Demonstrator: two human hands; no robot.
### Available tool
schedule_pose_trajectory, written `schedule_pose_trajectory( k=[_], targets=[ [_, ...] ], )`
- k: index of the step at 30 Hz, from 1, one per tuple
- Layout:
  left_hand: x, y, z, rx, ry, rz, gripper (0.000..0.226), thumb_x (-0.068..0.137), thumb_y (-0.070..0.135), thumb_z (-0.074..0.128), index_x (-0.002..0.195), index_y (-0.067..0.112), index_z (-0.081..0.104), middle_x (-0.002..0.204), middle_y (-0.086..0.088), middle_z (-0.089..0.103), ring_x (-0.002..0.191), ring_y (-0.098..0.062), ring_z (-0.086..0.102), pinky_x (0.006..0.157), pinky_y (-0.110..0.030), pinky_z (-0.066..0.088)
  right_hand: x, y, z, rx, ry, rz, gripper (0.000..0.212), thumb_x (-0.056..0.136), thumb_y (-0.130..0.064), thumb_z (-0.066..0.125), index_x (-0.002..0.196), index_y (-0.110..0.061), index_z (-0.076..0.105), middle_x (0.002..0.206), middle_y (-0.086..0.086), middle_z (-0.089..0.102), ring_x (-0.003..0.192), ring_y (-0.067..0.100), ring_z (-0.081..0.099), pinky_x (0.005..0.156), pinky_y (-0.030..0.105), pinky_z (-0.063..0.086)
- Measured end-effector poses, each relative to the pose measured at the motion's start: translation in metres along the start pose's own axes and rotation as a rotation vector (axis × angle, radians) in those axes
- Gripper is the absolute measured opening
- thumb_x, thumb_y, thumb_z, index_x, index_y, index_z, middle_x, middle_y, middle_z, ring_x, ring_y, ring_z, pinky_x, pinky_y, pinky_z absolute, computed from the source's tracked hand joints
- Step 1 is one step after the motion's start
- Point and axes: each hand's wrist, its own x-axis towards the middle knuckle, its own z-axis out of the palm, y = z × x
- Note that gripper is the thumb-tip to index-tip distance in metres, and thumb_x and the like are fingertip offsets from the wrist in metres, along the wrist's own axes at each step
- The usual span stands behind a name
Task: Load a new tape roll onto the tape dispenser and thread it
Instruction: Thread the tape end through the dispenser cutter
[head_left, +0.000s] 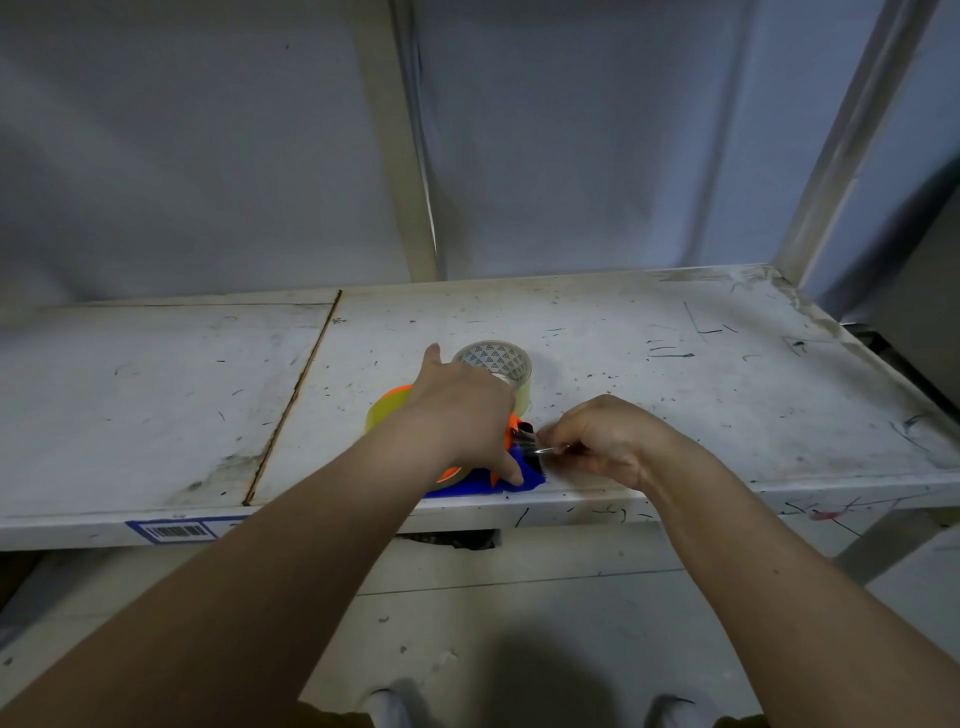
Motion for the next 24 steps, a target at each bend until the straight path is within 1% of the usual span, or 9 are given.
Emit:
schedule_pose_trajectory(
  k=[2,5,8,9,11,15,18,21,24],
  targets=[
    [0.001,0.001,-0.002,0.013,-0.019,-0.001,0.053,0.067,0.070,0.063,0.094,0.024,0.060,0.086,0.005,0.056,0.101,-0.022,0.056,0.113,-0.059,0.012,0.000,0.000,0.002,-0.064,0.048,-0.010,0.020,0.074,0.008,0.064,0.093,0.013,0.066,0.104,0.025,0.068,0.097,0.034,0.066,0.095,0.044,0.051],
    [0.002,0.003,-0.005,0.036,-0.054,-0.002,0.055,0.069,0.069,0.062,0.100,0.024,0.062,0.094,0.003,0.062,0.105,-0.023,0.055,0.113,-0.060,0.011,0.001,0.001,0.003,-0.100,0.069,-0.015,0.024,0.068,0.000,0.071,0.090,0.009,0.069,0.106,0.026,0.068,0.106,0.037,0.063,0.095,0.049,0.050],
    [0.002,0.003,-0.004,0.032,-0.056,0.000,0.054,0.070,0.068,0.062,0.099,0.023,0.062,0.093,0.003,0.062,0.106,-0.022,0.055,0.113,-0.061,0.011,0.004,0.004,0.006,-0.162,0.124,-0.069,0.014,0.070,-0.013,0.074,0.067,-0.003,0.064,0.088,0.023,0.069,0.090,0.033,0.065,0.091,0.044,0.052],
    [0.002,0.003,-0.004,0.027,-0.049,0.001,0.052,0.070,0.068,0.062,0.095,0.023,0.060,0.089,0.004,0.059,0.105,-0.022,0.055,0.113,-0.061,0.012,0.005,0.004,0.007,-0.201,0.155,-0.099,0.020,0.074,-0.017,0.072,0.062,-0.007,0.060,0.080,0.020,0.064,0.081,0.030,0.061,0.084,0.040,0.052],
    [0.001,0.003,-0.002,0.018,-0.042,-0.001,0.048,0.070,0.068,0.062,0.090,0.025,0.055,0.083,0.005,0.053,0.105,-0.022,0.055,0.113,-0.061,0.012,0.003,0.005,0.010,-0.234,0.214,-0.150,0.026,0.078,-0.021,0.070,0.058,-0.012,0.055,0.074,0.014,0.060,0.073,0.024,0.055,0.082,0.043,0.053],
    [0.000,0.003,-0.002,0.019,-0.050,-0.003,0.051,0.070,0.068,0.061,0.098,0.025,0.059,0.086,0.005,0.052,0.107,-0.023,0.055,0.113,-0.061,0.012,0.002,0.007,0.010,-0.200,0.230,-0.187,0.032,0.080,-0.021,0.069,0.054,-0.015,0.053,0.072,0.012,0.066,0.071,0.021,0.057,0.075,0.040,0.053],
    [0.000,0.002,-0.002,0.007,-0.043,-0.001,0.048,0.070,0.068,0.062,0.090,0.026,0.054,0.085,0.005,0.051,0.107,-0.023,0.055,0.112,-0.060,0.013,0.001,0.008,0.007,-0.237,0.204,-0.220,0.031,0.082,-0.024,0.068,0.056,-0.015,0.053,0.063,0.002,0.058,0.063,0.015,0.052,0.068,0.032,0.046],
    [0.000,0.002,-0.001,-0.009,-0.043,-0.005,0.047,0.069,0.068,0.062,0.087,0.026,0.053,0.079,0.006,0.050,0.104,-0.022,0.055,0.112,-0.060,0.015,0.000,0.010,0.004,-0.279,0.185,-0.272,0.031,0.082,-0.023,0.069,0.057,-0.013,0.053,0.071,0.007,0.064,0.075,0.021,0.061,0.073,0.035,0.050],
    [0.001,0.002,-0.001,-0.023,-0.045,-0.011,0.049,0.069,0.069,0.063,0.089,0.025,0.056,0.076,0.007,0.049,0.102,-0.022,0.055,0.112,-0.059,0.016,-0.005,0.010,0.000,-0.327,0.148,-0.280,0.030,0.082,-0.023,0.069,0.061,-0.010,0.052,0.071,0.002,0.062,0.080,0.018,0.058,0.069,0.026,0.046]
  ],
)
